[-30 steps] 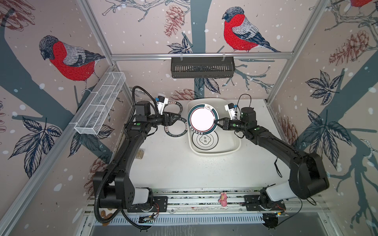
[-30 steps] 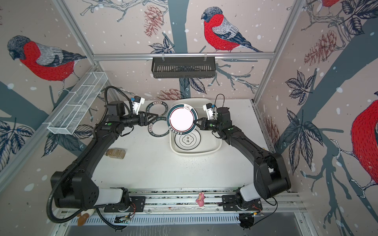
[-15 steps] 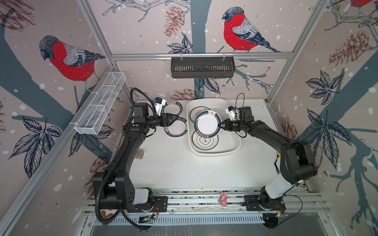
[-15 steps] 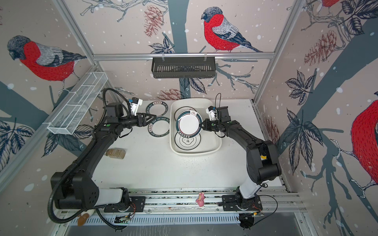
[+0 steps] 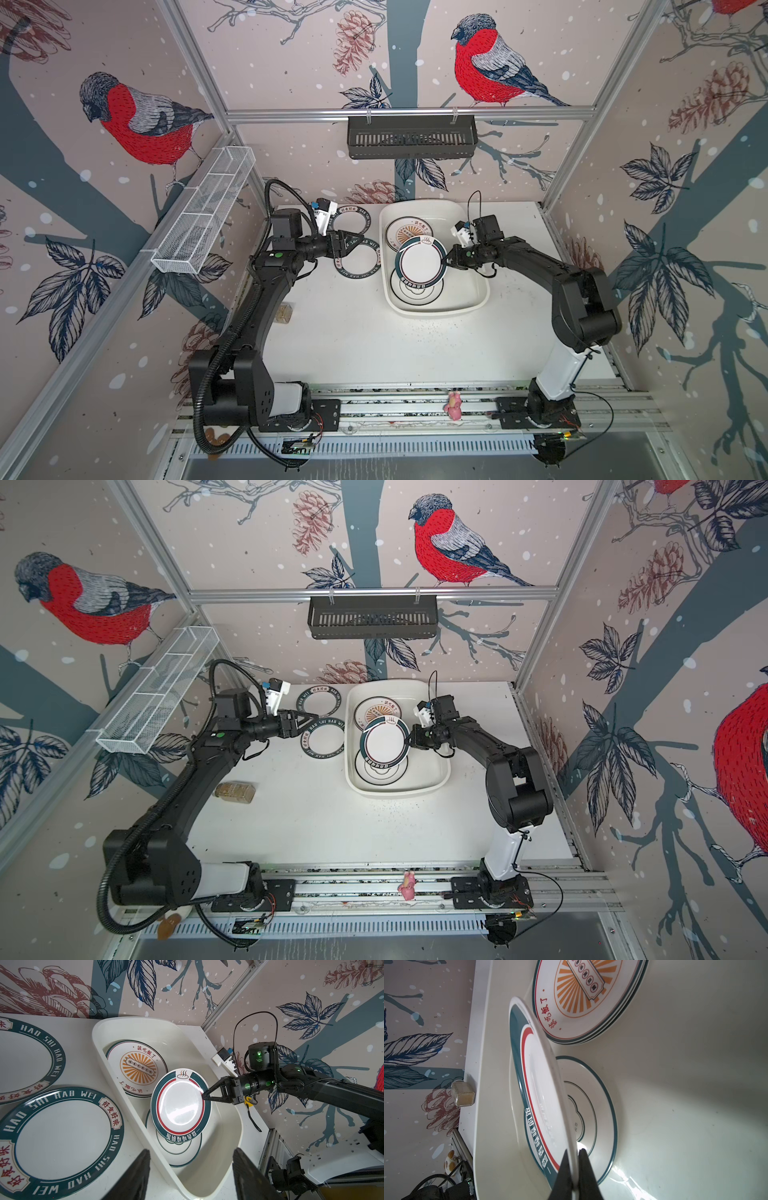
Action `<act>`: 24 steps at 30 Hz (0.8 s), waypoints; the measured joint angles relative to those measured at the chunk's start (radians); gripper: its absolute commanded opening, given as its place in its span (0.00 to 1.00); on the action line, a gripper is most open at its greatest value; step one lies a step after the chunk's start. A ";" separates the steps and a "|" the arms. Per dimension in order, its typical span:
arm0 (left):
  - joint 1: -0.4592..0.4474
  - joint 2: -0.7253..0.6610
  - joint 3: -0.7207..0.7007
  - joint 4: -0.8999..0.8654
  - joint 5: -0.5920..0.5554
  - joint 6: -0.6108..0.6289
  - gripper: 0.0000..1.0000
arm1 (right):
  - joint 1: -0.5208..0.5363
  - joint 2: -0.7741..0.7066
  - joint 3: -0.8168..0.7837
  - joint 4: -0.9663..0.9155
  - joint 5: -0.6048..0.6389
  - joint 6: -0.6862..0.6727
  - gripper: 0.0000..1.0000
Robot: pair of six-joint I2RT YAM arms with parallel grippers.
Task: Place the plates into the plastic bin on the countertop
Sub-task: Place the plate in the plastic bin.
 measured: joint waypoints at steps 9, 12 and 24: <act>0.000 0.000 -0.003 0.012 0.002 -0.017 0.63 | 0.010 0.048 0.042 -0.059 -0.001 -0.023 0.06; 0.000 -0.001 -0.003 0.016 0.005 -0.020 0.63 | 0.010 0.061 0.053 -0.077 -0.005 -0.031 0.07; 0.000 -0.005 -0.004 0.029 0.008 -0.021 0.63 | 0.010 0.078 0.061 -0.083 -0.029 -0.029 0.08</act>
